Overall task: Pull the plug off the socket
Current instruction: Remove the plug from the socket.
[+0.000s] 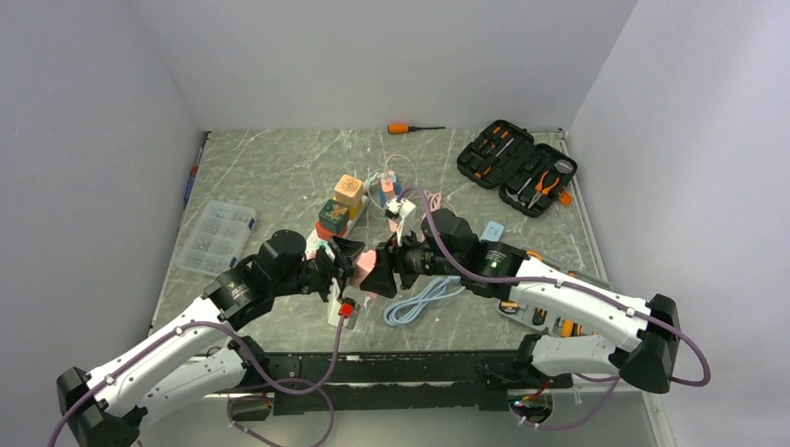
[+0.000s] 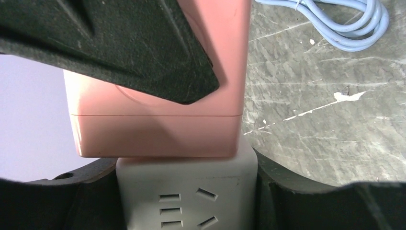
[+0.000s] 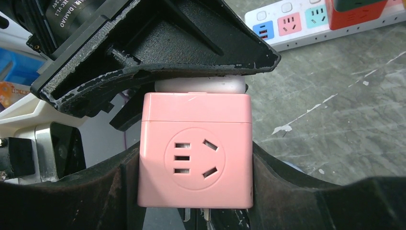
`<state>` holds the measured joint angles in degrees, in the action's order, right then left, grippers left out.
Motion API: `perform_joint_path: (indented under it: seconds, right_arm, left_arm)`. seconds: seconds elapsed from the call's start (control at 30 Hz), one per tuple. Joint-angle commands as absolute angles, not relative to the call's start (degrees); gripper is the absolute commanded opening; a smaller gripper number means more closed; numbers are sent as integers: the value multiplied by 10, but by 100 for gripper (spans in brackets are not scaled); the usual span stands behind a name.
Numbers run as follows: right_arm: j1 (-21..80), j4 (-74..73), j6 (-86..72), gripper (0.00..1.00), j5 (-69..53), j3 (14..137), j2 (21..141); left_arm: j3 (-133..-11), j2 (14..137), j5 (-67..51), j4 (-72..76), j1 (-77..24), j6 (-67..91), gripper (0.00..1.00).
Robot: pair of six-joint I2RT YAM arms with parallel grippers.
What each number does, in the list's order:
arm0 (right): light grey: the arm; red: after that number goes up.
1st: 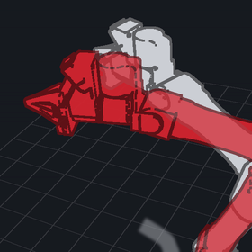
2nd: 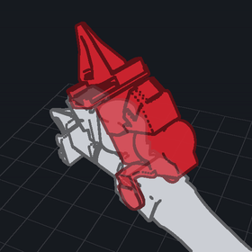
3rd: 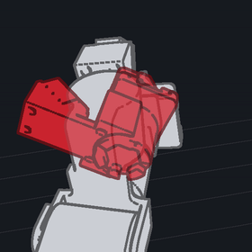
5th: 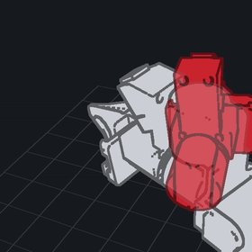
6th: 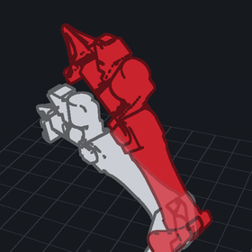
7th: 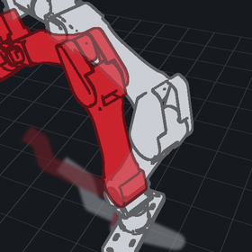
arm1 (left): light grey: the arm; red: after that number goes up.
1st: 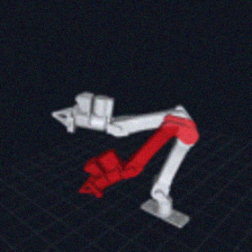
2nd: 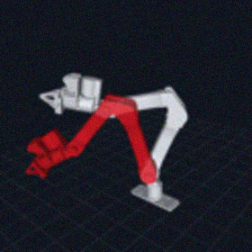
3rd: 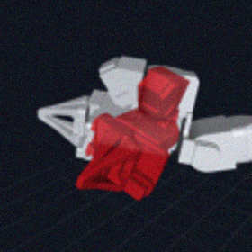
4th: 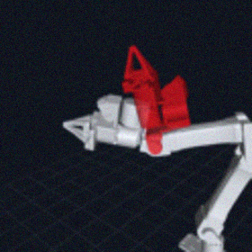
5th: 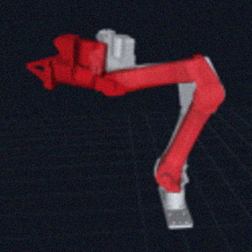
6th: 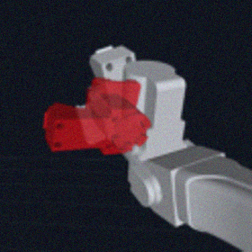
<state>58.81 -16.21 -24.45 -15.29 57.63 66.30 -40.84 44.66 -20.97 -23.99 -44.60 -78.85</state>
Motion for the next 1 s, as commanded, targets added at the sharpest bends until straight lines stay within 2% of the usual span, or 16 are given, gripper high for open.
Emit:
perform_joint_path:
  seconds: [0.0,0.33,0.67,0.8,0.97]
  right_arm:
    - [590,-268,-232,0,-195,572,589]
    - [590,-315,-213,0,-196,573,569]
    - [590,-283,-201,0,-197,582,598]
    - [583,-297,-190,0,-142,584,598]
    - [503,-297,-197,0,-134,585,592]
  left_arm:
    - [-388,456,-35,-340,-398,-794,0]
    - [-385,465,-39,-344,-366,-811,0]
    - [-409,467,-52,-364,-366,-793,0]
    - [-429,466,-55,-369,-365,-745,0]
    - [-499,514,-58,-427,-364,-639,0]
